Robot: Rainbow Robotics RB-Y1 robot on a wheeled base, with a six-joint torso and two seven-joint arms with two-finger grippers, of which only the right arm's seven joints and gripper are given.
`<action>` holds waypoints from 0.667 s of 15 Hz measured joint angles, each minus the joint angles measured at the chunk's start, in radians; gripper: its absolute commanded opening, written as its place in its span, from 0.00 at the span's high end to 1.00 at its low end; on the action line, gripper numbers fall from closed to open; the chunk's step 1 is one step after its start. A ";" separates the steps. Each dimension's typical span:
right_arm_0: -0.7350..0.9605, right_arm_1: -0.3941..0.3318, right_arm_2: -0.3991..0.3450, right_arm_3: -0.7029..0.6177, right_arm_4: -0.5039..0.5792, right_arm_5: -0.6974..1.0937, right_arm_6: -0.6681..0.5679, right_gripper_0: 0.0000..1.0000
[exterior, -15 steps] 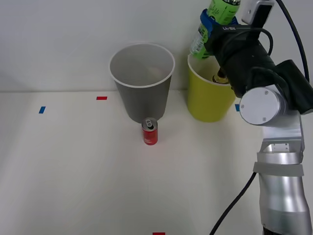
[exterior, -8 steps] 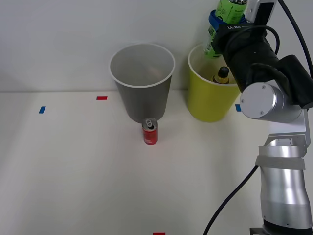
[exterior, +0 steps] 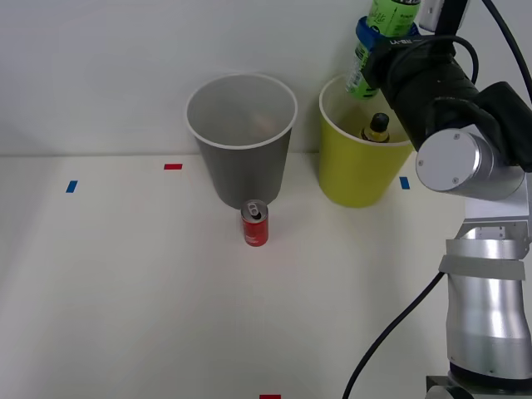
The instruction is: Put cans in the gray bin, plastic bottles in the light green bin
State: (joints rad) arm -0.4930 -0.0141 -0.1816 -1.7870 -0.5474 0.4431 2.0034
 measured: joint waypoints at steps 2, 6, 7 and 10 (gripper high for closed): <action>0.000 -0.002 -0.001 0.000 -0.002 0.000 -0.008 1.00; -0.001 -0.003 0.004 0.000 -0.005 0.000 -0.025 1.00; -0.001 -0.003 0.006 0.000 -0.006 0.000 -0.028 1.00; -0.002 -0.003 0.011 0.000 -0.006 0.000 -0.041 0.53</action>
State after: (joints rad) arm -0.4952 -0.0168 -0.1710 -1.7870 -0.5534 0.4432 1.9626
